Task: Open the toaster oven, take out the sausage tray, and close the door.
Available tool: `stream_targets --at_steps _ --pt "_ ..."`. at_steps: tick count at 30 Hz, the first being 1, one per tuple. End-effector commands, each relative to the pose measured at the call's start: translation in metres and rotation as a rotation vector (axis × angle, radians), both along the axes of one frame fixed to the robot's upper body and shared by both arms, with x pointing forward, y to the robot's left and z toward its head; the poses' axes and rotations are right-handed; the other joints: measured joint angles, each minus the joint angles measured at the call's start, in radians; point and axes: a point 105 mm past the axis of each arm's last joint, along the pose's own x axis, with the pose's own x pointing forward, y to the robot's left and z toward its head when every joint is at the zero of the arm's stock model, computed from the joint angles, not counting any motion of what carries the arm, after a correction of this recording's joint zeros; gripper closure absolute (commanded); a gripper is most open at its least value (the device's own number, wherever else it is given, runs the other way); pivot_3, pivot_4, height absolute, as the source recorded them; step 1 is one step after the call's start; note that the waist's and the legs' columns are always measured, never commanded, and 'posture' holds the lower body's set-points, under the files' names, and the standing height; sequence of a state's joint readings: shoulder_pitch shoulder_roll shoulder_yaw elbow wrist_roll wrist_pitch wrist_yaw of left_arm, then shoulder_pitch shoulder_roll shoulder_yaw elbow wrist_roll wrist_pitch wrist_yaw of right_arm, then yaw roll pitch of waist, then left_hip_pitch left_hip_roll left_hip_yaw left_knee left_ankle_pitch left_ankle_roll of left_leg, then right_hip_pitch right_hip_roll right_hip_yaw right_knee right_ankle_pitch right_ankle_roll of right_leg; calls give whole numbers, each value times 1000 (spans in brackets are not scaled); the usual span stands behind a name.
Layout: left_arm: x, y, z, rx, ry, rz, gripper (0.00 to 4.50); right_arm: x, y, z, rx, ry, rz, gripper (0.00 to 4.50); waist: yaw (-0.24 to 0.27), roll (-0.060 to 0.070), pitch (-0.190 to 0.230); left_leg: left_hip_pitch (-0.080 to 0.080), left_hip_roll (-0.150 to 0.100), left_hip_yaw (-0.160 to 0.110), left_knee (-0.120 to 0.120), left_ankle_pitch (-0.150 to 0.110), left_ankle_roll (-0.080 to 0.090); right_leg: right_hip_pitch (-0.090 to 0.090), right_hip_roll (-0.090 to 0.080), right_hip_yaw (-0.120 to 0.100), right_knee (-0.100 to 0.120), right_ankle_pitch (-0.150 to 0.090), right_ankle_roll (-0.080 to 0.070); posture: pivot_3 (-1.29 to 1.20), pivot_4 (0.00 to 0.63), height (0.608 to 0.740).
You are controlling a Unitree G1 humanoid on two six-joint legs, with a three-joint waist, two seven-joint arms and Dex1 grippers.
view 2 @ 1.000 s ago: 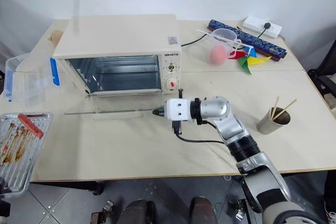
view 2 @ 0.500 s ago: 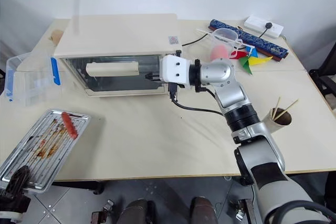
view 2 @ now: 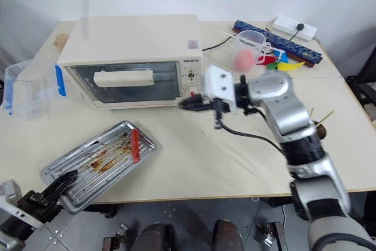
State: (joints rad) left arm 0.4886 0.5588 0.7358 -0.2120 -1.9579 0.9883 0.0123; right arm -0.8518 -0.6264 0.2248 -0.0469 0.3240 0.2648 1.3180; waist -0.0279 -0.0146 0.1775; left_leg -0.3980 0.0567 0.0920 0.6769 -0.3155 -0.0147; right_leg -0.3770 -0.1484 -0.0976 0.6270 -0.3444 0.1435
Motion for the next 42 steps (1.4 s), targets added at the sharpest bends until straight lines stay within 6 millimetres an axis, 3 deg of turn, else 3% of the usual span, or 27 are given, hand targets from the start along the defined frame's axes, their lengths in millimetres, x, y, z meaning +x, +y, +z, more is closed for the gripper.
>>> stream_targets --at_steps 1,8,12,15,19,25,30,36,42 --pt "13 -3 12 13 -27 -118 4500 -21 -7 9 31 15 66 3323 0 0 0 1 0 0 -1 0 0 0 0 0 0 0 0 0 150 740" --pt "61 -28 28 9 -42 -358 4500 -29 -32 -10 42 110 28 1092 1 1 1 1 -1 2 -2 0 0 0 0 1 0 0 1 0 150 740" --pt "82 -47 35 3 -48 -471 4500 -26 -46 -23 69 156 -45 153 2 1 1 1 -2 3 -4 1 -1 0 0 0 0 0 1 0 150 740" --pt "94 -60 33 9 -27 -557 4500 -23 -60 -31 113 189 -118 69 2 1 1 1 -2 7 -4 1 -1 0 0 -1 0 1 1 0 150 740" --pt "112 -70 32 4 -18 -627 4500 -32 -87 -47 110 250 -193 69 7 1 1 1 -3 9 -5 1 -2 0 0 -2 0 1 1 0 150 740" --pt "122 -91 26 38 17 -754 4500 -34 -128 -55 88 253 -367 69 19 1 1 1 -3 10 -5 1 -2 0 0 -2 0 1 2 0 150 740" --pt "127 -96 16 67 51 -793 4500 -36 -135 -53 81 236 -413 69 28 1 1 6 -3 13 -7 2 -3 1 0 0 0 1 2 0 150 740" --pt "138 -94 14 94 65 -789 2774 -33 -130 -50 99 214 -427 0 31 1 1 7 -3 14 -7 2 -2 1 0 1 0 1 2 0 150 740" --pt "136 -86 14 144 68 -800 1031 -30 -129 -49 95 207 -427 0 30 1 1 7 -3 14 -7 2 -2 1 0 1 1 1 2 0 150 740"
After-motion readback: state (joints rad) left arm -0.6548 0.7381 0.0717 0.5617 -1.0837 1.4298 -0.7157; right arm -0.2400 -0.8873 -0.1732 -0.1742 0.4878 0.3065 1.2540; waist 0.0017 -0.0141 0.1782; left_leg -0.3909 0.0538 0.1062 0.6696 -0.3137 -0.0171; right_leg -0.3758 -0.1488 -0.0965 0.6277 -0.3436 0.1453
